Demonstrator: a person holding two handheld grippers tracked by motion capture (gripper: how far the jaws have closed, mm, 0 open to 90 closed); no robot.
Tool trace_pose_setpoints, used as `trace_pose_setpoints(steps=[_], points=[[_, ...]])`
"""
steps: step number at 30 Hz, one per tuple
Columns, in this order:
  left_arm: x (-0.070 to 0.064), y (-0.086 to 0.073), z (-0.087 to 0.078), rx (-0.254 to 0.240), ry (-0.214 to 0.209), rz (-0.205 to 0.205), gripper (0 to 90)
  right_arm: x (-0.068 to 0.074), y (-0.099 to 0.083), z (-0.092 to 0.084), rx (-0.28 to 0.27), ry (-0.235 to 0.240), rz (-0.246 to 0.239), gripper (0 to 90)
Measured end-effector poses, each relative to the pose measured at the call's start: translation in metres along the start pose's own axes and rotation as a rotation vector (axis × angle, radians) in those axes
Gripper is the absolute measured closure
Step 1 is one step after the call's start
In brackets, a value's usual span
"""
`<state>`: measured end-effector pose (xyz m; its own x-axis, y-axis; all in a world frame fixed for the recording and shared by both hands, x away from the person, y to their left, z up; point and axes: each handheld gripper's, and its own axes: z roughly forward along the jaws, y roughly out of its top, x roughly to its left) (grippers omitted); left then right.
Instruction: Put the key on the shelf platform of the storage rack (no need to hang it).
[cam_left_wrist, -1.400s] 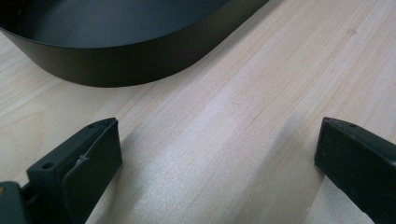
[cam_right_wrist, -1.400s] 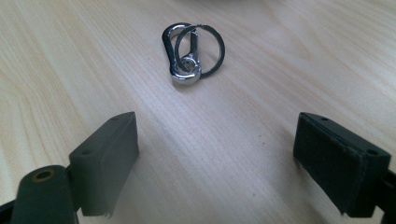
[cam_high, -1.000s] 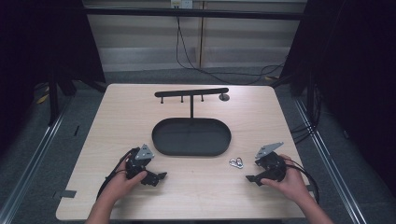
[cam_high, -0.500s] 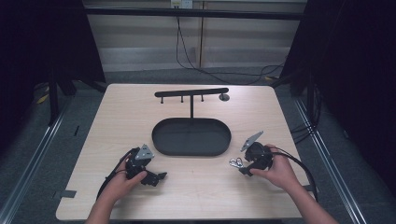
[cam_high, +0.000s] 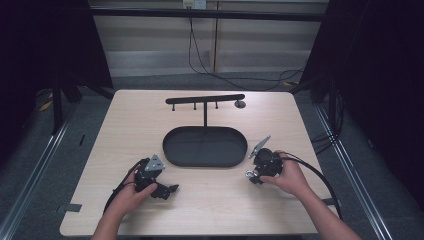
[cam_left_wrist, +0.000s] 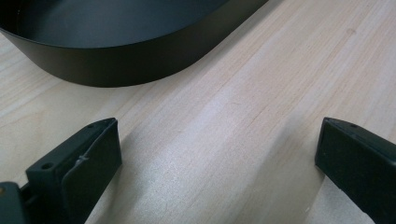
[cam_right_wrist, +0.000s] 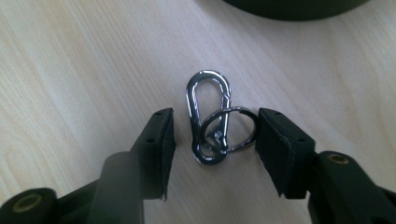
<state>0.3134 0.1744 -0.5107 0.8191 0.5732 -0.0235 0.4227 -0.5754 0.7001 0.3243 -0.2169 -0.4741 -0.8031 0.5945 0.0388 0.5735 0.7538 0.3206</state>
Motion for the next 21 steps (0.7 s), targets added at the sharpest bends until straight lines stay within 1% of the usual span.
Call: trace_pose_setpoints(steps=[1,2,3,4,5,6,7,9,10,13,15,17,18,21], points=[[0.0,0.0,0.0,0.0,0.0,0.0,0.2,0.0,0.001,0.0,-0.005,0.003,-0.006,57.0],[0.0,0.0,0.0,0.0,0.0,0.0,0.2,0.0,0.001,0.0,-0.005,0.003,-0.006,57.0],[0.0,0.0,0.0,0.0,0.0,0.0,0.2,0.002,0.002,-0.001,0.008,0.017,-0.003,62.9],[0.0,0.0,0.0,0.0,0.0,0.001,0.2,0.004,0.003,-0.001,0.021,0.011,-0.007,63.1],[0.0,0.0,0.0,0.0,0.0,0.001,0.2,0.004,0.003,-0.001,0.021,0.011,-0.007,63.1],[0.0,0.0,0.0,0.0,0.0,0.0,0.2,0.007,0.006,-0.001,0.053,0.003,-0.013,63.4],[0.0,0.0,0.0,0.0,0.0,0.0,0.2,0.008,0.007,-0.002,0.063,0.0,-0.007,63.5],[0.0,0.0,0.0,0.0,0.0,0.0,0.2,0.008,0.007,-0.001,0.066,0.002,-0.011,63.6],[0.0,0.0,0.0,0.0,0.0,0.0,0.2,0.008,0.009,-0.002,0.086,0.002,-0.001,63.6],[0.0,0.0,0.0,0.0,0.0,0.0,0.2,0.008,0.009,-0.002,0.09,0.008,-0.006,63.7],[0.0,0.0,0.0,0.0,0.0,0.0,0.2,0.007,0.009,-0.002,0.092,0.002,-0.008,63.7],[0.0,0.0,0.0,0.0,0.0,0.0,0.2,0.005,0.008,-0.006,0.075,0.009,0.0,63.7],[0.0,0.0,0.0,0.0,0.0,0.0,0.2,0.005,0.009,-0.008,0.07,0.011,0.008,63.7],[0.0,0.0,0.0,0.0,0.0,0.0,0.2,0.003,0.009,-0.012,0.061,0.012,0.012,63.8]])
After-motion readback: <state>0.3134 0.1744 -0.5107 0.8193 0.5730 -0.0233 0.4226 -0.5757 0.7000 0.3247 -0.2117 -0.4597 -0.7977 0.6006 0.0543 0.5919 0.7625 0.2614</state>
